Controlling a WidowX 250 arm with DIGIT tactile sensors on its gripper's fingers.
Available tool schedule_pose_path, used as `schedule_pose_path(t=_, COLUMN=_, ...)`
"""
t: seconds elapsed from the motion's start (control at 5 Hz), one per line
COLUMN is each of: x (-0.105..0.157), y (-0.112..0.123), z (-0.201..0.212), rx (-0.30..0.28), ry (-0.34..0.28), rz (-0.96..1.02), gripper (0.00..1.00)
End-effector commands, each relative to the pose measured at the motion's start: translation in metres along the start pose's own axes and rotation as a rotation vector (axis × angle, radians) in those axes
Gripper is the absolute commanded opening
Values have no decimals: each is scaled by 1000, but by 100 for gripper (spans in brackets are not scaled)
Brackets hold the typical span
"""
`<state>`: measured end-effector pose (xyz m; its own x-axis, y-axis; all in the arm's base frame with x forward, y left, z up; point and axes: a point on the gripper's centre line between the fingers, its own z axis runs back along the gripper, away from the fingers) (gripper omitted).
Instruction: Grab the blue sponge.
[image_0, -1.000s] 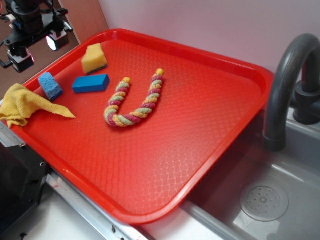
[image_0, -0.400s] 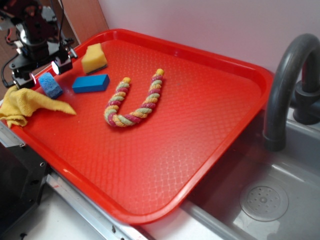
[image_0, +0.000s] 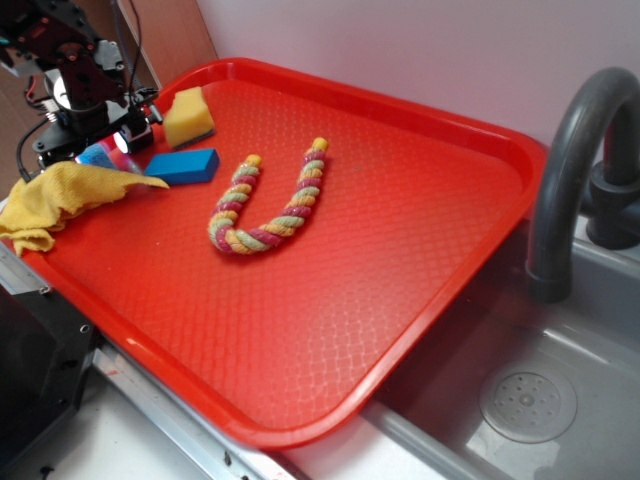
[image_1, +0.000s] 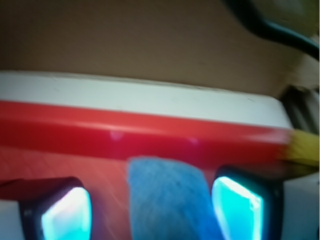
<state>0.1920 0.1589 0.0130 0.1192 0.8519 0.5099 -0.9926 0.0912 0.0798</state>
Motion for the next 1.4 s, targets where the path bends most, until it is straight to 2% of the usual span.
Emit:
schedule_pose_path(t=0.0, x=-19, y=23, z=-3, rx=-30, ry=-2, rz=-70, gripper=0)
schedule_pose_path(t=0.2, x=-24, y=24, z=0, rx=-40, ry=2, rz=-69, gripper=0)
schedule_pose_path(t=0.4, x=-18, y=19, z=4, rx=-54, ry=10, rz=-19, gripper=0)
schedule_pose_path(t=0.6, x=1, y=11, z=21, rx=-93, ry=12, rz=50, gripper=0)
schedule_pose_path(t=0.8, x=34, y=-8, z=60, rx=-180, ry=41, rz=123, gripper=0)
schedule_pose_path(t=1.0, x=55, y=-25, z=106, rx=-293, ry=143, rz=12, gripper=0)
schedule_pose_path(t=1.2, x=60, y=-36, z=162, rx=-398, ry=123, rz=-218, gripper=0)
